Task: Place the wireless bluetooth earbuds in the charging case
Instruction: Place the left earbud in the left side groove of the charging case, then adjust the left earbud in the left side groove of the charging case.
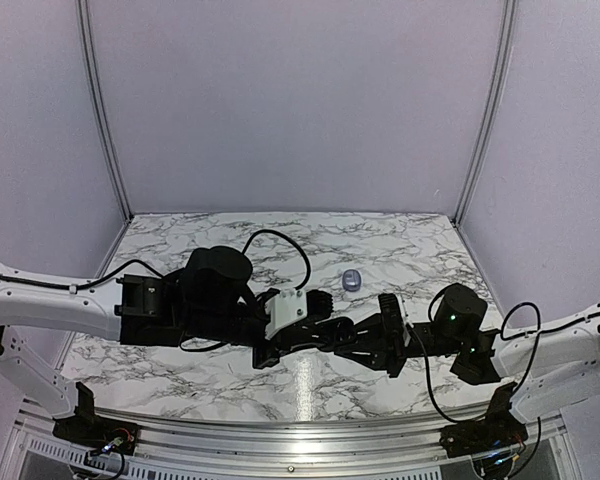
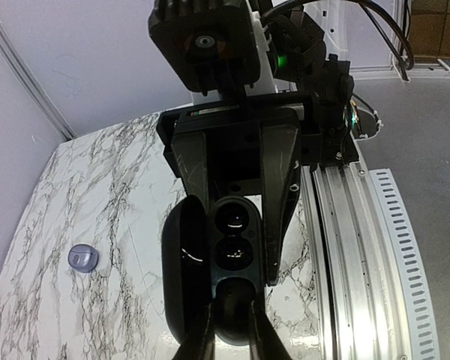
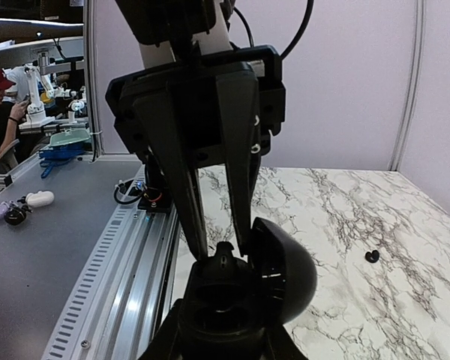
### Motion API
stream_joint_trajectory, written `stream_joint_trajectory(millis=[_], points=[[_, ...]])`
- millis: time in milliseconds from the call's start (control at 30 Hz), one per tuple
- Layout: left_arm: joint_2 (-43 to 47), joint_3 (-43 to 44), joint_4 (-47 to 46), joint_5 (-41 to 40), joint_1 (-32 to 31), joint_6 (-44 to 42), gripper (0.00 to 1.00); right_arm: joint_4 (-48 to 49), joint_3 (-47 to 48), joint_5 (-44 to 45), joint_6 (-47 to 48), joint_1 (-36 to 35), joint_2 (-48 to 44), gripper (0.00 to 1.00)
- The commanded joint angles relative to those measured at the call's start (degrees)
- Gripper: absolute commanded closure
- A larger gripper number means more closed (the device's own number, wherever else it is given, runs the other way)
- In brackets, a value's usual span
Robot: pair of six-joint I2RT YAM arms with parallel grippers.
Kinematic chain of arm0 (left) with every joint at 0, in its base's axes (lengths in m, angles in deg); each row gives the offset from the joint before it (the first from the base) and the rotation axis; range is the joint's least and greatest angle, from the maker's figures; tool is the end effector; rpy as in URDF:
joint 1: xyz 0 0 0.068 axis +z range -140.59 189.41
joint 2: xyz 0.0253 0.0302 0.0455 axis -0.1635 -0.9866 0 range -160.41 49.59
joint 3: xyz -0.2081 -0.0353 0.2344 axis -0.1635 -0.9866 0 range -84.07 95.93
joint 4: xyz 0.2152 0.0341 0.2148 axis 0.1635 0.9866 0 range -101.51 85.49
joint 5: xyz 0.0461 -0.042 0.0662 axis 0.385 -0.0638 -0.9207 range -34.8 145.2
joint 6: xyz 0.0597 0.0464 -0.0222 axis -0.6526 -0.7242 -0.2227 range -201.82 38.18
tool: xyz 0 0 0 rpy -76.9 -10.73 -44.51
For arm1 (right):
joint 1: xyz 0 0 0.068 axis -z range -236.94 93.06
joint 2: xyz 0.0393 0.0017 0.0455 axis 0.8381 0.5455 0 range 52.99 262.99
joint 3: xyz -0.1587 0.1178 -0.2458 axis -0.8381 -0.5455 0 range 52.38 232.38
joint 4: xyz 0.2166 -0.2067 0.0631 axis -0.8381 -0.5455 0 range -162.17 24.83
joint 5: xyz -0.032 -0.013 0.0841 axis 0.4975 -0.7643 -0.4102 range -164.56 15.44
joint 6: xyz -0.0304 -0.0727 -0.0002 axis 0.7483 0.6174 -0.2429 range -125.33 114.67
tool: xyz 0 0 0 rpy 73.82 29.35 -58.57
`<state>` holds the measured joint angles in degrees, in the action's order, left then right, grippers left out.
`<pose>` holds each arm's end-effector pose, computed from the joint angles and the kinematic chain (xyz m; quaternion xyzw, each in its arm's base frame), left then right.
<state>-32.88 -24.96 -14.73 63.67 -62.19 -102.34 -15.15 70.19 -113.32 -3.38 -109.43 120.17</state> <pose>0.1181 -0.3864 0.3095 0.6181 0.5369 -0.3008 0.4891 0.1266 0.2344 0.2161 -0.5132 0.4818 0.4974 0.5070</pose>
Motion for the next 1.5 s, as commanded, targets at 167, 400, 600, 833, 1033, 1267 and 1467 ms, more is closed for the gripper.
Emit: stream_joint_trajectory(millis=[167,400,600,833,1033,1267,1467], points=[[2.4,1.2,4.5,-0.4,-0.3,-0.6,0.79,3.2,1.3,-0.4,1.2,0.0,0.5,1.00],[4.1,1.0,4.0,-0.4,-0.3,-0.4,0.84,3.4,1.4,-0.9,0.9,0.1,1.0,1.00],[4.7,0.4,1.6,-0.3,-0.3,0.3,0.86,3.2,1.4,-1.0,0.9,0.0,1.4,1.00],[3.7,0.9,1.7,-0.1,-0.2,0.2,0.85,3.4,1.7,-1.2,0.8,0.0,1.5,1.00],[2.1,1.5,1.9,-0.1,-0.2,0.2,0.85,3.7,1.8,-1.7,0.4,0.0,1.5,1.00],[0.8,1.8,2.0,-0.3,-0.2,0.2,0.85,4.0,1.7,-1.5,0.2,0.0,1.5,1.00],[0.0,2.4,2.3,-0.8,-0.2,0.2,0.85,4.0,1.6,-1.6,0.2,0.0,1.5,1.00]])
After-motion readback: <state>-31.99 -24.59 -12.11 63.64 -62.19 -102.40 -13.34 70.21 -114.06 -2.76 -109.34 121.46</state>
